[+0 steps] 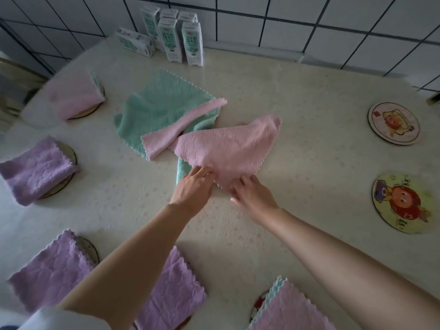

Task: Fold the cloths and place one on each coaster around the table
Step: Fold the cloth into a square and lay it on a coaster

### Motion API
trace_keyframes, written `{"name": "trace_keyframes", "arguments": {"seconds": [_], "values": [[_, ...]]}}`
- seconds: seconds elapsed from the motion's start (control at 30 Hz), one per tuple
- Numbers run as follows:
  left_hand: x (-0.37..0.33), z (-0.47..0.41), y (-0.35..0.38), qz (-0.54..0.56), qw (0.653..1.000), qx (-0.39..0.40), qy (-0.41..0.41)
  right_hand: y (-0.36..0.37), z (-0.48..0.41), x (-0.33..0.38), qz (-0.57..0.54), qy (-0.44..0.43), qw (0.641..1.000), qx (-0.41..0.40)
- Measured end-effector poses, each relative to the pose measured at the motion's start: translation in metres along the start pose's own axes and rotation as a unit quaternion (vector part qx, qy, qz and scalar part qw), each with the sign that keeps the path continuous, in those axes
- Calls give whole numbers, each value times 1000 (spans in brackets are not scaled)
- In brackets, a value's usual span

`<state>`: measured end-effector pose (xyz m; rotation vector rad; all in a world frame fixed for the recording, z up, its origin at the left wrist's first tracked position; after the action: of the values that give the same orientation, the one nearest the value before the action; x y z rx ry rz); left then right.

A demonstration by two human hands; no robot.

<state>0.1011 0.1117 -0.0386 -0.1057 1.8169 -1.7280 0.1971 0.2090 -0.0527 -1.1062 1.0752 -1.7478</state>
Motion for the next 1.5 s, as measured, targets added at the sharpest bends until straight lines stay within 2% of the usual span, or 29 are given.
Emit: {"name": "trace_keyframes", "arguments": {"seconds": [0.23,0.33,0.5,0.57,0.67,0.77,0.93,1.13,1.27,1.33,1.5], "values": [[4,-6,1,-15,1000,13,6,-5,-4,5,23,-34,999,3],[4,-12,-4,-2,1000,12,-7,-25,-6,4,-20,-17,999,-37],[13,-28,-12,26,997,16,-64,-65,4,8,-34,-46,994,-88],[17,-31,-20,3,997,-4,-76,-81,7,4,-99,-28,990,-100],[20,-37,-37,-15,995,-33,-94,-103,11,-1,-272,-9,957,-105],[27,-43,-57,4,989,-69,-128,-127,15,0,-323,-41,937,-130],[38,-46,-89,72,969,-124,-204,-169,29,-15,-278,-82,932,-219],[6,-24,-100,64,962,-198,-178,-184,68,-65,-261,-81,924,-267],[-31,-5,-89,80,952,-213,-203,-177,101,-101,-259,-93,932,-237],[-61,4,-85,90,953,-225,-184,-170,120,-123,-223,-104,945,-217],[-150,41,-60,72,962,-228,-132,-160,188,-177,-132,-125,950,-254]]}}
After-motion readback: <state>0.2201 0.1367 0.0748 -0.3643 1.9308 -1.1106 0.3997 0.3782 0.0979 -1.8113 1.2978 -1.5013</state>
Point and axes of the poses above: each hand's wrist, its own z-axis away from the middle knuckle, its own y-axis out of the palm, x = y × z, the point moved 7 cm from there along -z, towards the middle knuckle, and after that the axes turned 3 degrees about x, right-handed, at the moved point
